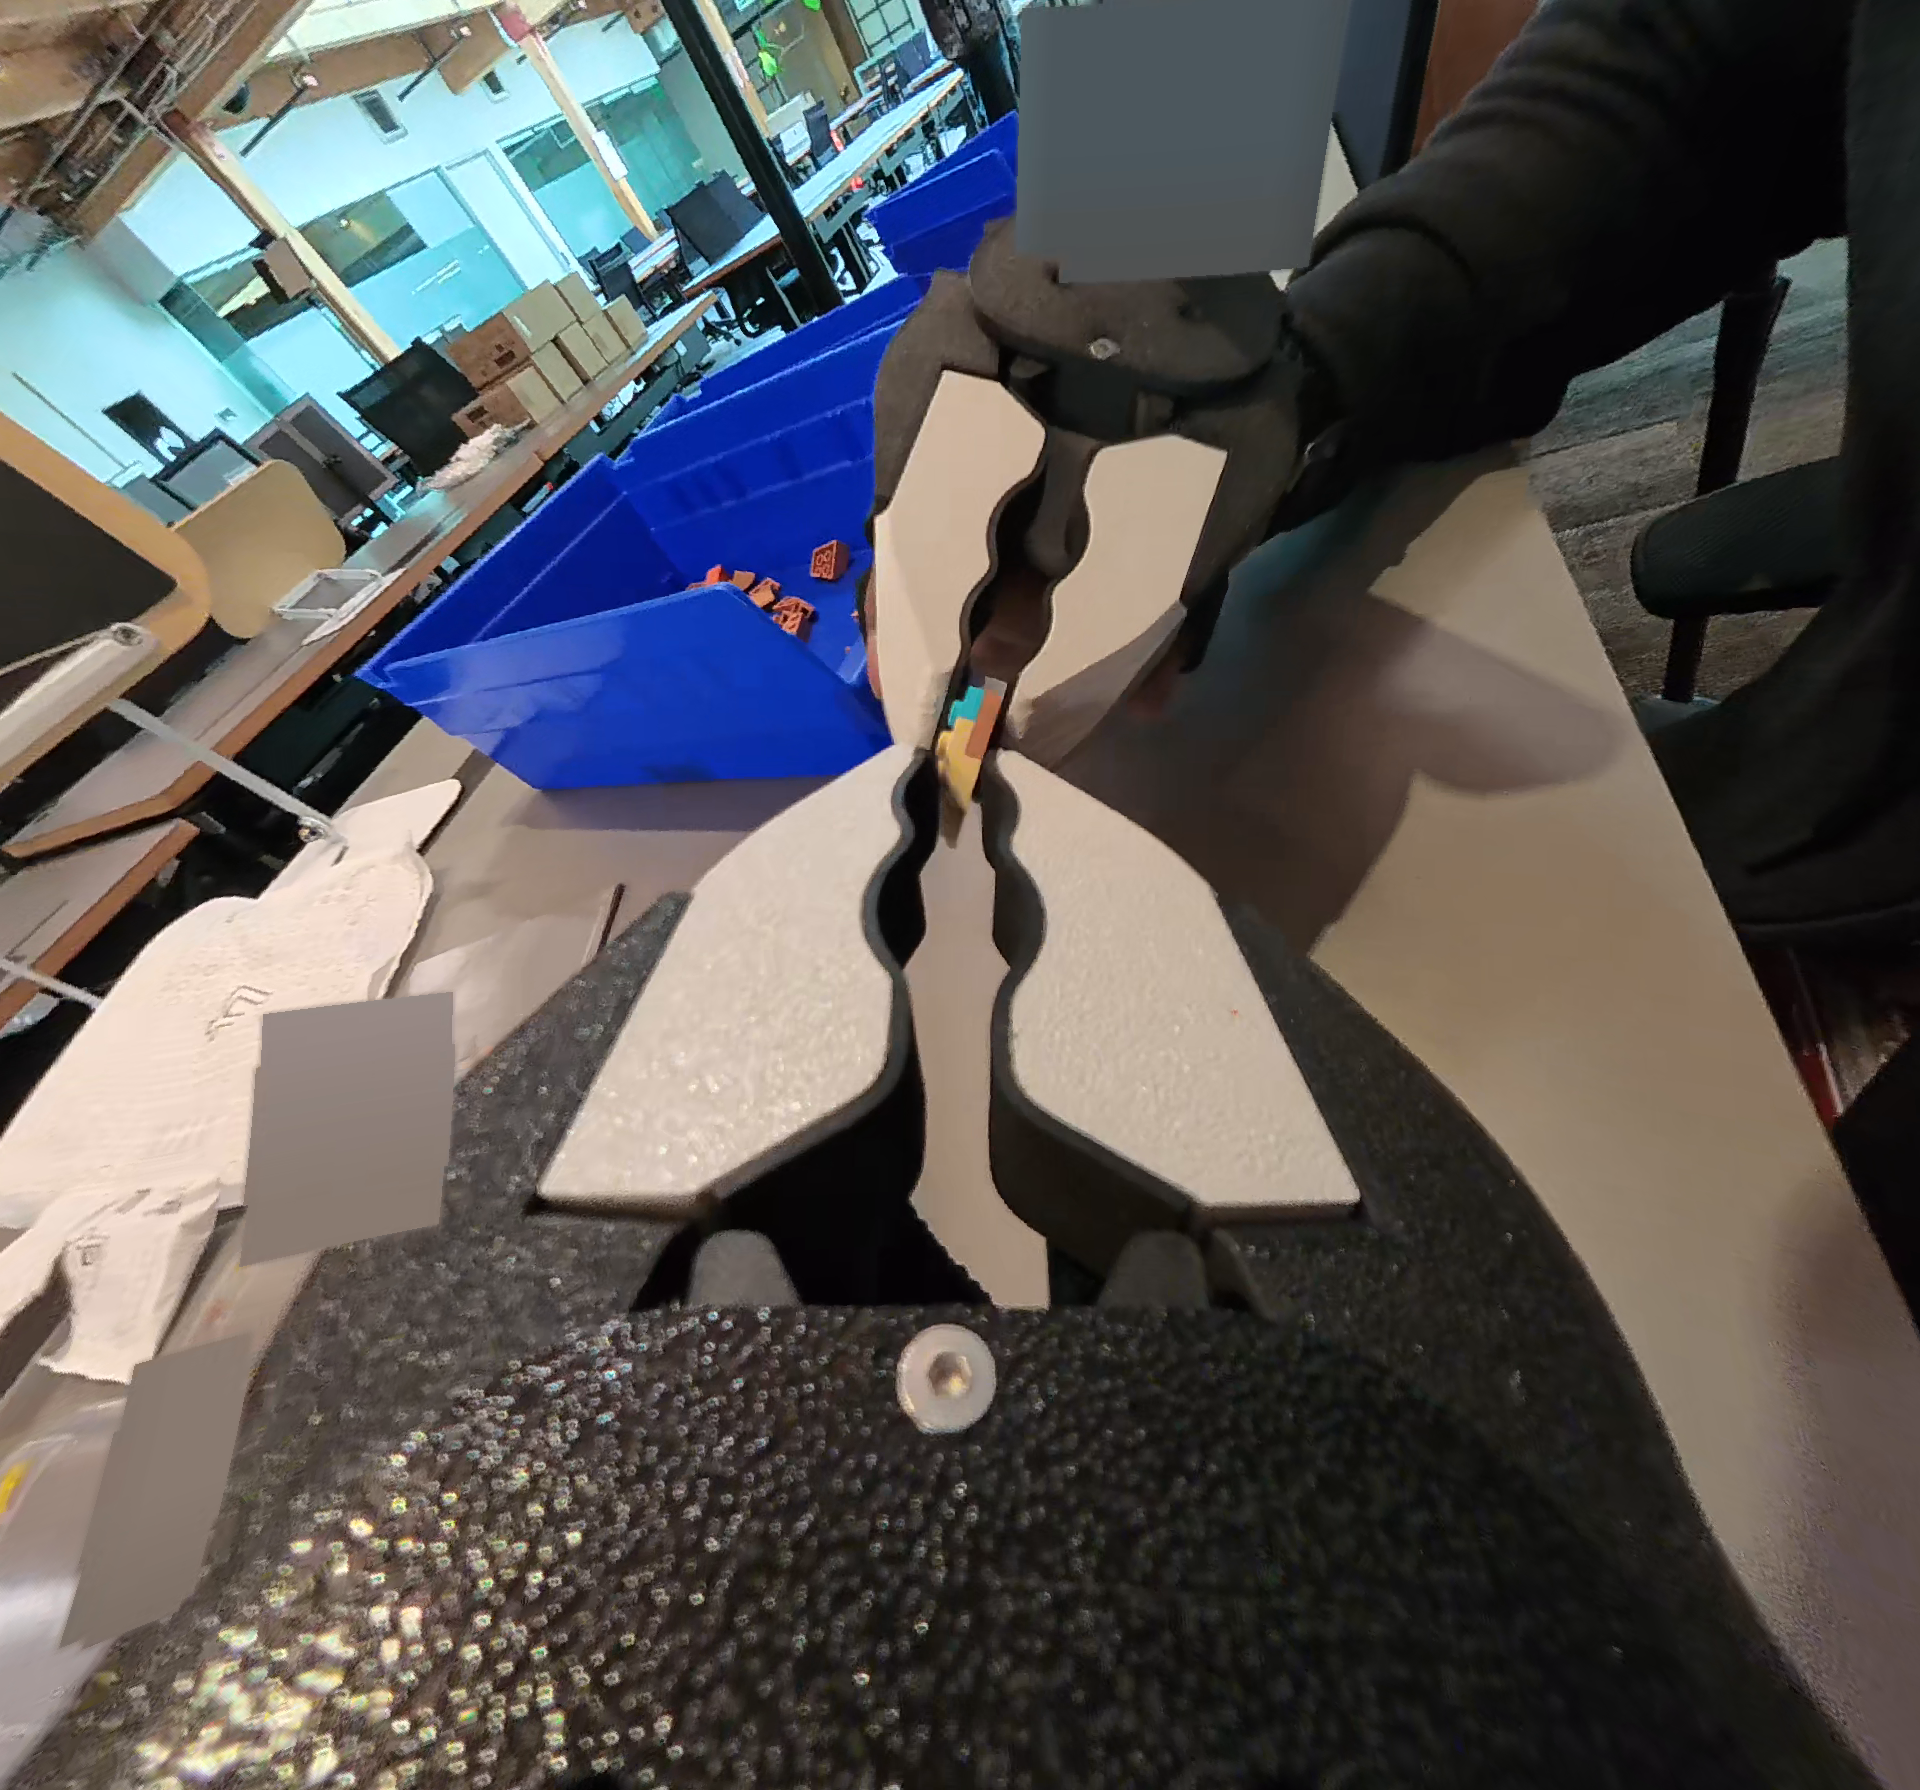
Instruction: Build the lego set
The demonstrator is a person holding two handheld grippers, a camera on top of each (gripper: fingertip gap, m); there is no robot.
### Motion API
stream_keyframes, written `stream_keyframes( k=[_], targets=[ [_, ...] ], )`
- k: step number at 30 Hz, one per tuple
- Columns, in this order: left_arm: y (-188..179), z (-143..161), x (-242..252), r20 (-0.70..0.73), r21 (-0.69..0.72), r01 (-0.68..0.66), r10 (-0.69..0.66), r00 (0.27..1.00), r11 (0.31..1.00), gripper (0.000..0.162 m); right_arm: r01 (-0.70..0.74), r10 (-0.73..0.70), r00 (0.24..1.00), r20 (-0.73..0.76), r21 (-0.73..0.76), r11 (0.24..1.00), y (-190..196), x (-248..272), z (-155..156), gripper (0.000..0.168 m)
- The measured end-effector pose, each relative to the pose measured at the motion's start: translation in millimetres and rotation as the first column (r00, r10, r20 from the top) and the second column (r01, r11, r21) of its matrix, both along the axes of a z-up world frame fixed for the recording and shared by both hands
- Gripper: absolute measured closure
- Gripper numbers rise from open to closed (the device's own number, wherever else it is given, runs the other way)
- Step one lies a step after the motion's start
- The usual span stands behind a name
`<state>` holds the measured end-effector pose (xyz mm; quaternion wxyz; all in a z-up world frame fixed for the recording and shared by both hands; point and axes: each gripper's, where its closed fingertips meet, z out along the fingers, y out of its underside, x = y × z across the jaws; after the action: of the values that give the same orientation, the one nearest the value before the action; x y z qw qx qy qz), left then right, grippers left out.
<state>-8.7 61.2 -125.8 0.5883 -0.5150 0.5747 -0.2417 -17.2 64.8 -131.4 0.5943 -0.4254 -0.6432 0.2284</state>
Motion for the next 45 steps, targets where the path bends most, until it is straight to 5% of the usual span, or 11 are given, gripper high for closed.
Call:
stream_keyframes(
  k=[5, 18, 24, 28, 38, 45],
  targets=[
    [-13, 0, -17, 0.067, -0.161, 0.001, 0.01, 0.998, 0.987, 0.138, -0.031, 0.03, 0.999, 0.009, 0.04, 0.999, -4, -8, -3, 0.161],
    [-14, -19, -32, 0.11, -0.543, 0.101, -0.049, 0.993, 0.834, 0.133, -0.098, 0.096, 0.995, 0.039, 0.046, 0.994, -12, -29, -12, 0.16],
    [-10, -28, -29, 0.018, -0.438, 0.059, -0.057, 0.998, 0.897, 0.143, -0.089, 0.087, 0.995, 0.043, 0.04, 0.995, -8, -31, -14, 0.16],
    [-6, -34, -28, -0.042, -0.379, 0.018, -0.037, 0.998, 0.925, 0.133, -0.063, 0.062, 0.998, 0.025, 0.04, 0.997, -1, -30, -12, 0.16],
    [34, 18, -45, 0.059, -0.289, 0.056, -0.041, 0.997, 0.956, 0.13, 0.028, -0.029, 0.998, -0.049, -0.031, 0.999, 31, -28, -2, 0.161],
    [61, 11, -47, 0.06, -0.257, 0.081, -0.068, 0.996, 0.963, 0.13, 0.046, -0.056, 0.996, -0.076, -0.116, 0.992, 44, -30, -4, 0.161]
  ],
)
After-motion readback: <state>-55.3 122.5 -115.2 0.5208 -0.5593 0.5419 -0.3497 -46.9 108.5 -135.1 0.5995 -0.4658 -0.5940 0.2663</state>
